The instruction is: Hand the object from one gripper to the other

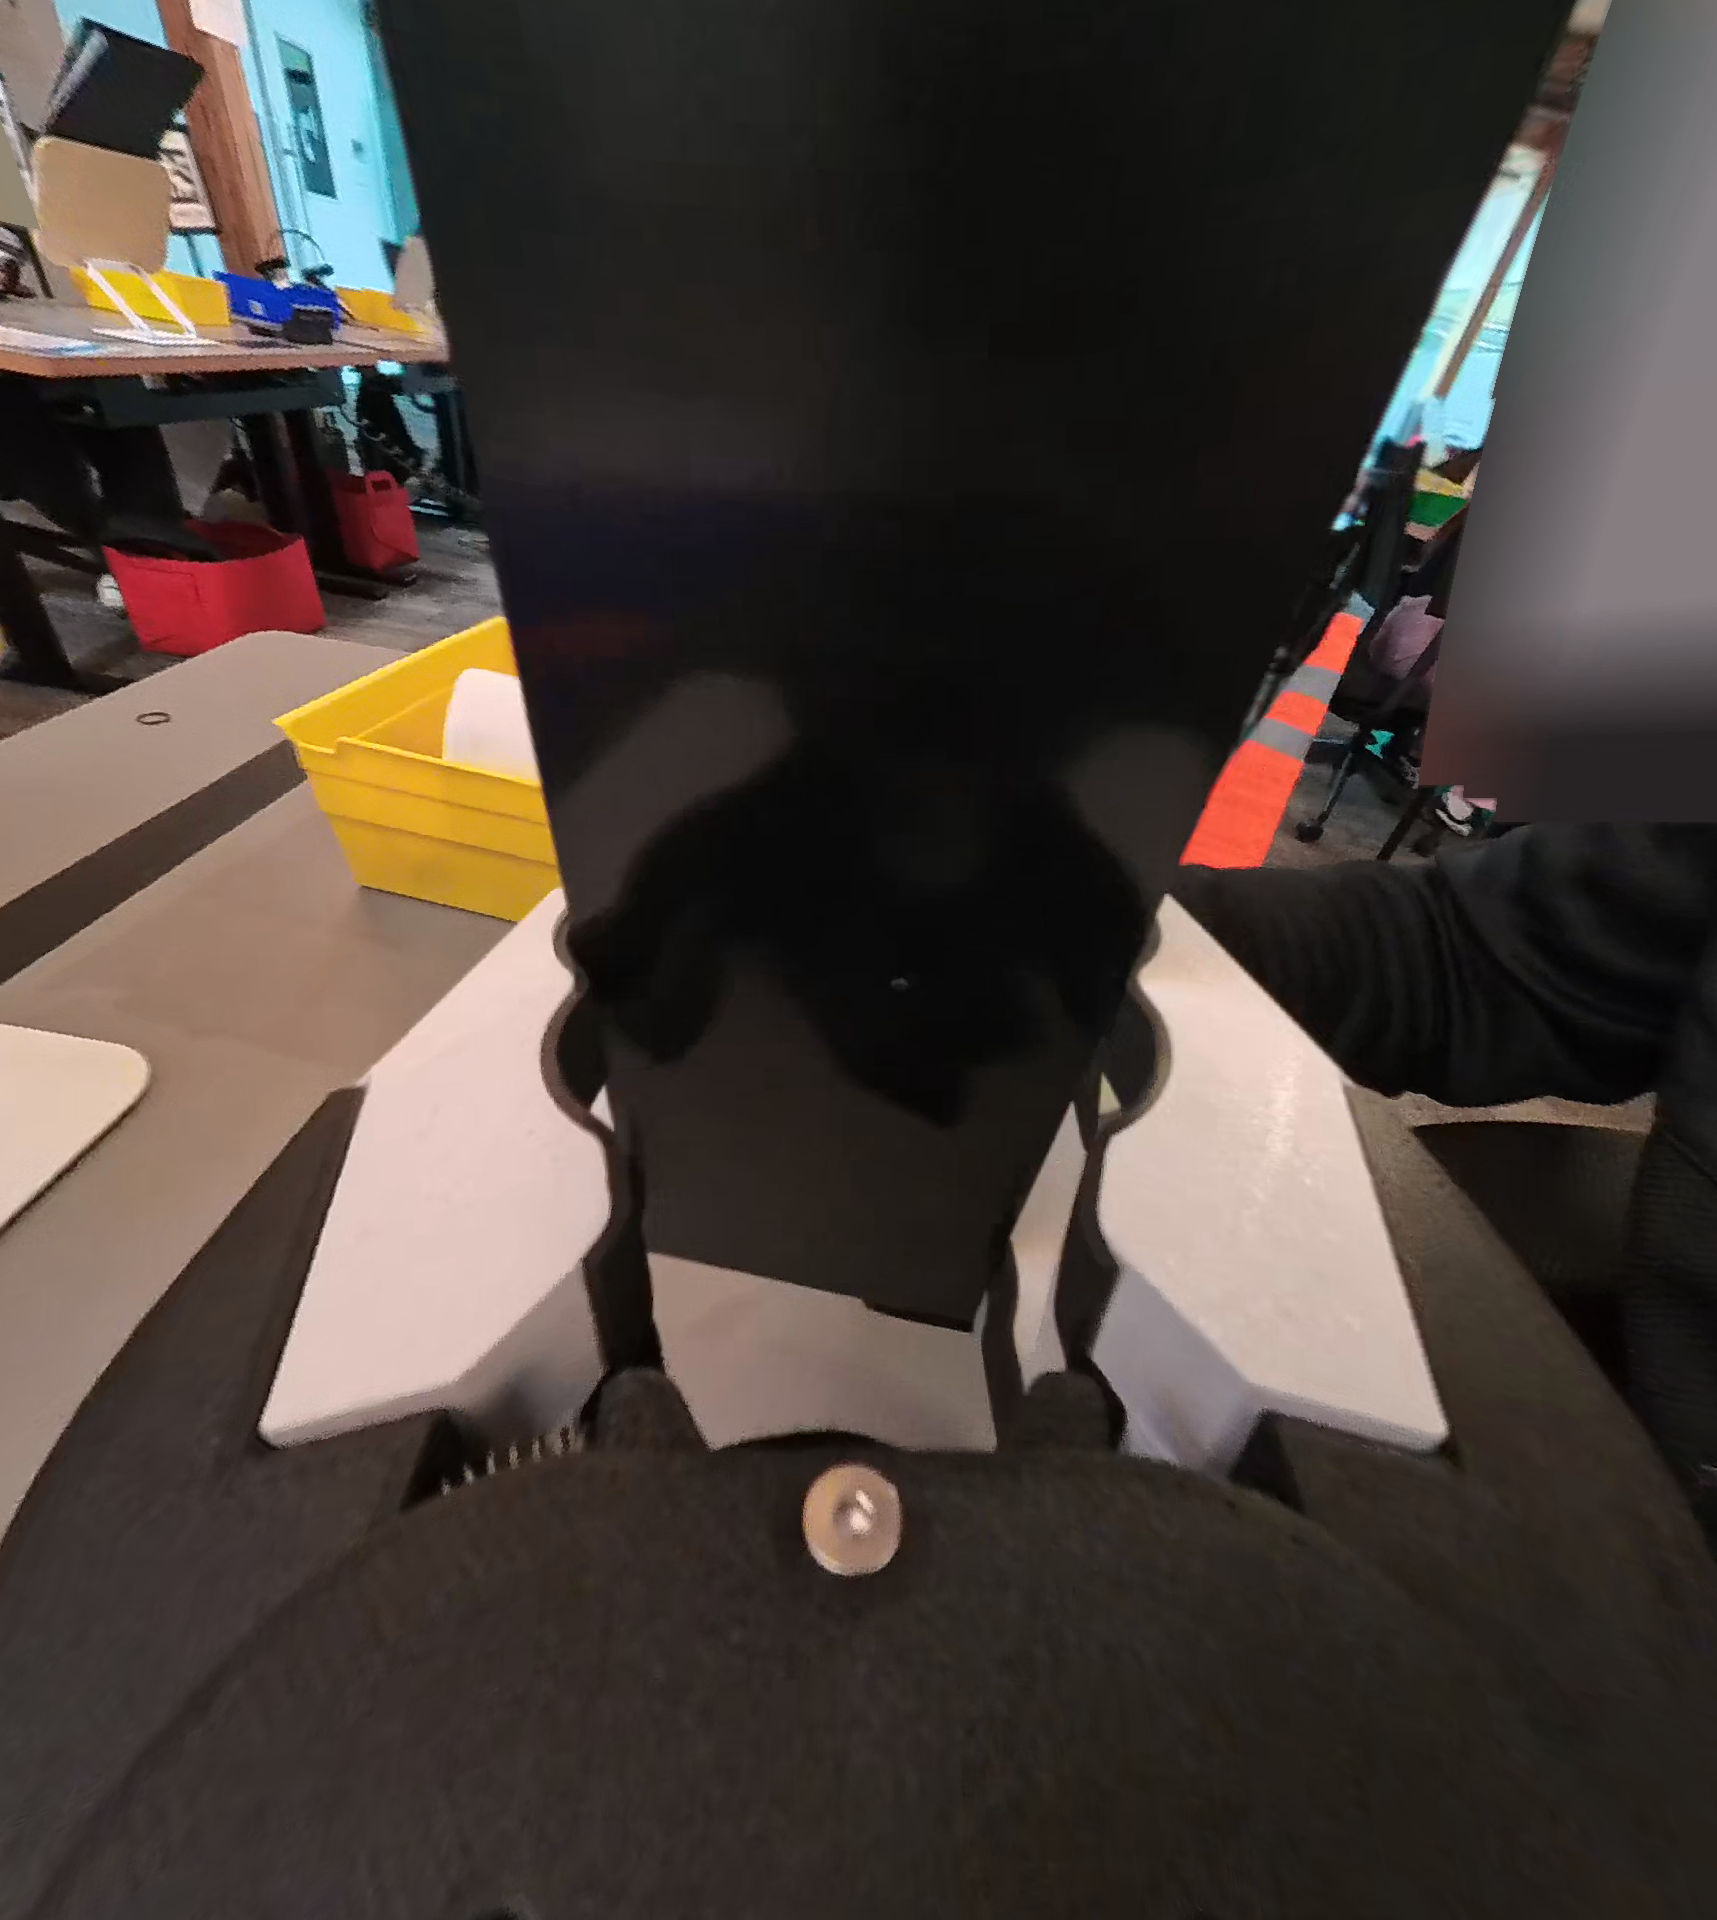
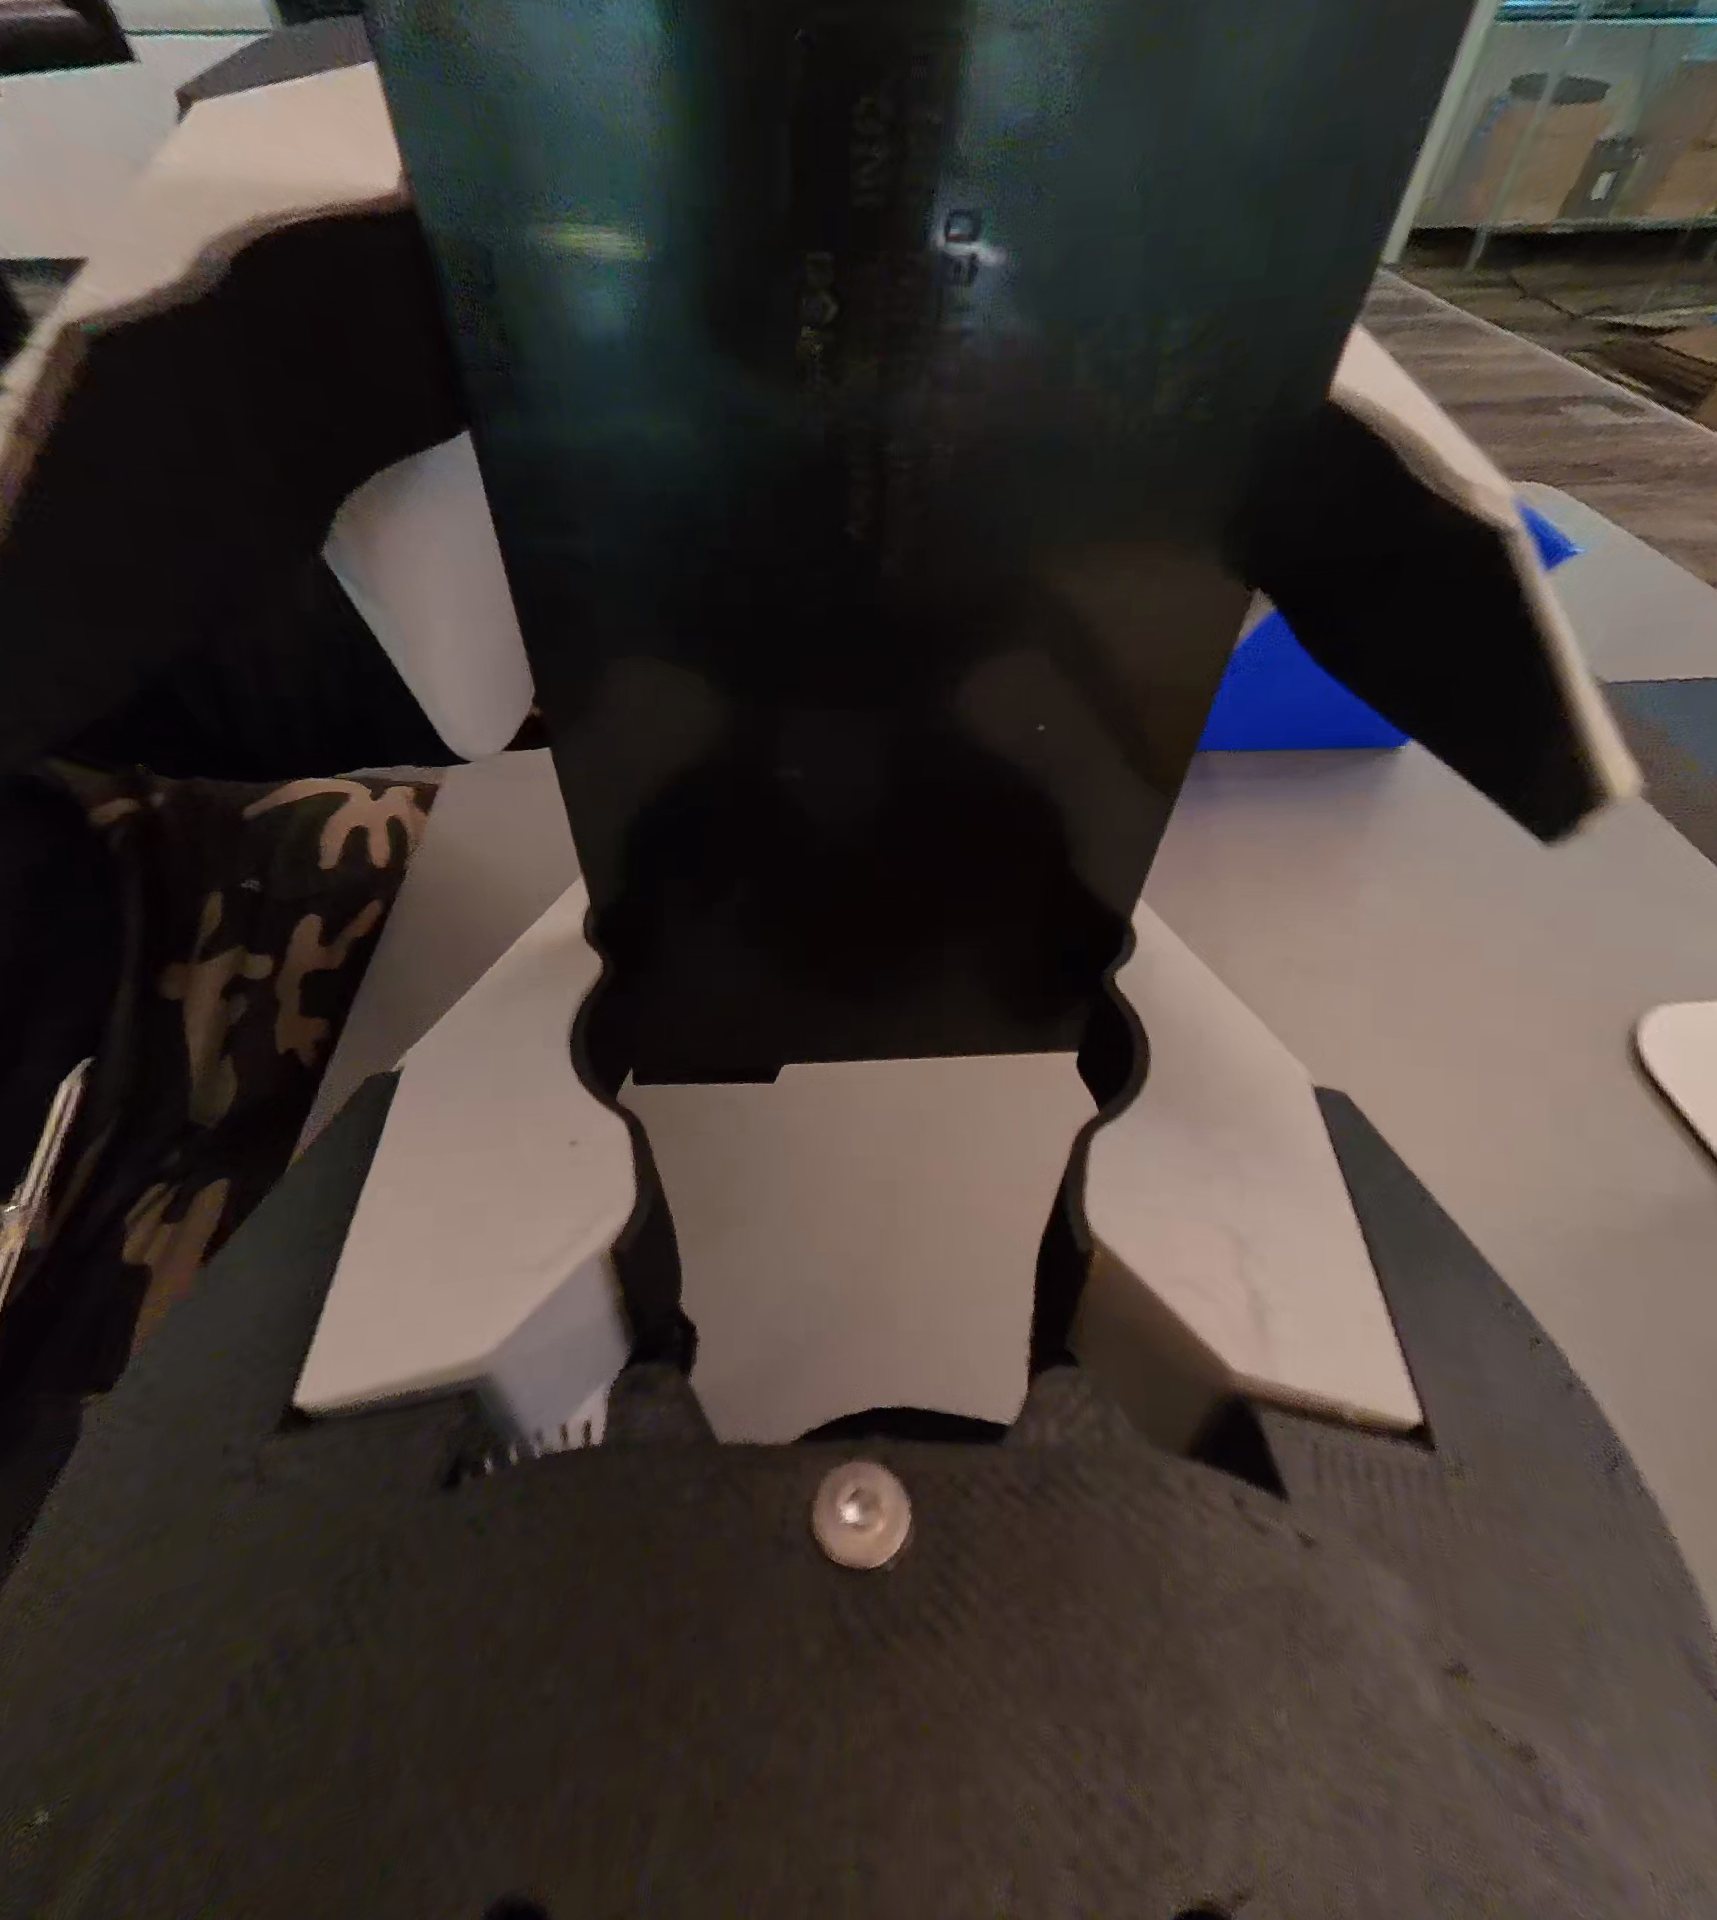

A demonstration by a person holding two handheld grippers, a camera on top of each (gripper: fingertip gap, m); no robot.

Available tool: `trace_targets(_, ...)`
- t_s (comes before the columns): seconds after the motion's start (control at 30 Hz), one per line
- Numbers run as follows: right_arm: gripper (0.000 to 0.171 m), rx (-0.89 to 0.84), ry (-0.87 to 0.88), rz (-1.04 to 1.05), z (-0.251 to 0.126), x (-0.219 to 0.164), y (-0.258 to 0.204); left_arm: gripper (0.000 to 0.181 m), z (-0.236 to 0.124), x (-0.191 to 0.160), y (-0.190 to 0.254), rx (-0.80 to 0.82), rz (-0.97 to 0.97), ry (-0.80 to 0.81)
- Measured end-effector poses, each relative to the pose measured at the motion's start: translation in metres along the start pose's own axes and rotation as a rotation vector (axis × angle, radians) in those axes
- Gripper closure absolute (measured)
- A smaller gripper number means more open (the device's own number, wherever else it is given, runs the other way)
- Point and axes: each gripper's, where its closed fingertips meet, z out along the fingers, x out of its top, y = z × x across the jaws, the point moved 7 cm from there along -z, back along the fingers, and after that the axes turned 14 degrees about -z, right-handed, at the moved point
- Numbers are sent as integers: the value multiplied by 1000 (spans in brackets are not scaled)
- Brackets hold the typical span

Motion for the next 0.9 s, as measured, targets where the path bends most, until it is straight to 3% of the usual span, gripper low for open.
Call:
trace_targets(0.07,85,-51,-13,-1,-3,-1,4,75,-3,2,-6,73,7,42)
trace_targets(0.3,85,-320,-192,-48,-23,-14,28,73,-10,-8,-11,156,-49,133)
trace_targets(0.5,86,-656,-499,-296,-48,-19,51,66,-16,-21,-24,226,-300,345)
trace_targets(0.67,86,-821,-707,-555,-52,-10,57,54,-18,-25,-37,155,-597,556)
trace_targets(0.9,85,-945,-852,-780,-50,-6,63,32,-19,-20,-35,129,-686,714)
